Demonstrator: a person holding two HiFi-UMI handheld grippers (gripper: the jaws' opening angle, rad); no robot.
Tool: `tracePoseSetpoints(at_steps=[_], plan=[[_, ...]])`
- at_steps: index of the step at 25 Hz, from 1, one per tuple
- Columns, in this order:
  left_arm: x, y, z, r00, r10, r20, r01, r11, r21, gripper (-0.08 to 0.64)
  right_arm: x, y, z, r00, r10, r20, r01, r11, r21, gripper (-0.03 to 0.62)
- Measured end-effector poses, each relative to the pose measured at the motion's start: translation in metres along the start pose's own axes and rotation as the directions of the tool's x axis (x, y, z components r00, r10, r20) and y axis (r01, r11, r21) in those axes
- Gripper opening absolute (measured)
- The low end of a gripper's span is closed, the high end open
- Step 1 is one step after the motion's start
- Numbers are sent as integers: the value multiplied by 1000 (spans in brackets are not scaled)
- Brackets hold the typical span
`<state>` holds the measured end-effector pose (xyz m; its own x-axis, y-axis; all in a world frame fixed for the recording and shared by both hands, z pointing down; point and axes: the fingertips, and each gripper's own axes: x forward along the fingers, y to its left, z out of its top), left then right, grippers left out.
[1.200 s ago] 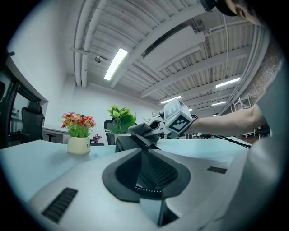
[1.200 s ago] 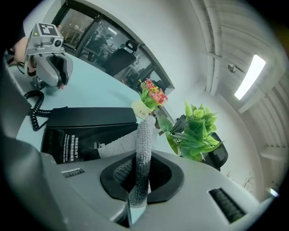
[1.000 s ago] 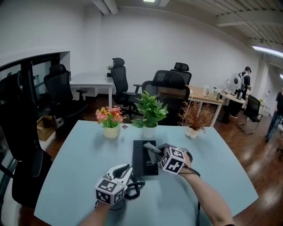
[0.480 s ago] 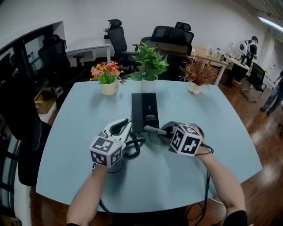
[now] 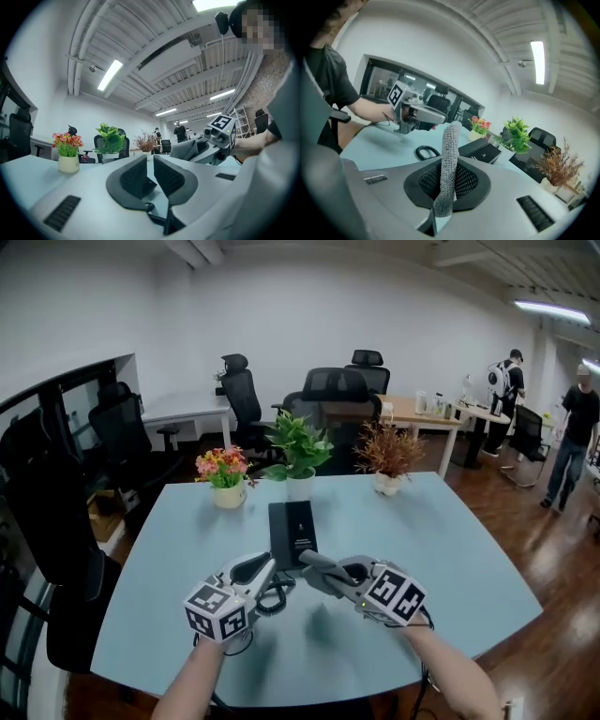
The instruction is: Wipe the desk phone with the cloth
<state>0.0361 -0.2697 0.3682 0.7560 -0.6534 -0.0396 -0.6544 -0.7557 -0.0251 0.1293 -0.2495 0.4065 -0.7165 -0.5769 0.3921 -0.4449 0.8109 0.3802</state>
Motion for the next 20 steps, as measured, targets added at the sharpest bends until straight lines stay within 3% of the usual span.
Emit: tracePoseSetpoints(at_steps=[3,7,20], plan=[[-28,-36,11,1000,-19,20,20,999,-38,55,-35,14,22,992,-10,130,-5,993,114,-9],[-65,-80,7,1000,-16,18,18,997,-73,55,-75,53,41,972,12,233,-55,982,179,-9],[-200,-220,-11,1000,11,15,-9,990,-140,55,-169,242,49,921,75,381,-179,953,244,-8]])
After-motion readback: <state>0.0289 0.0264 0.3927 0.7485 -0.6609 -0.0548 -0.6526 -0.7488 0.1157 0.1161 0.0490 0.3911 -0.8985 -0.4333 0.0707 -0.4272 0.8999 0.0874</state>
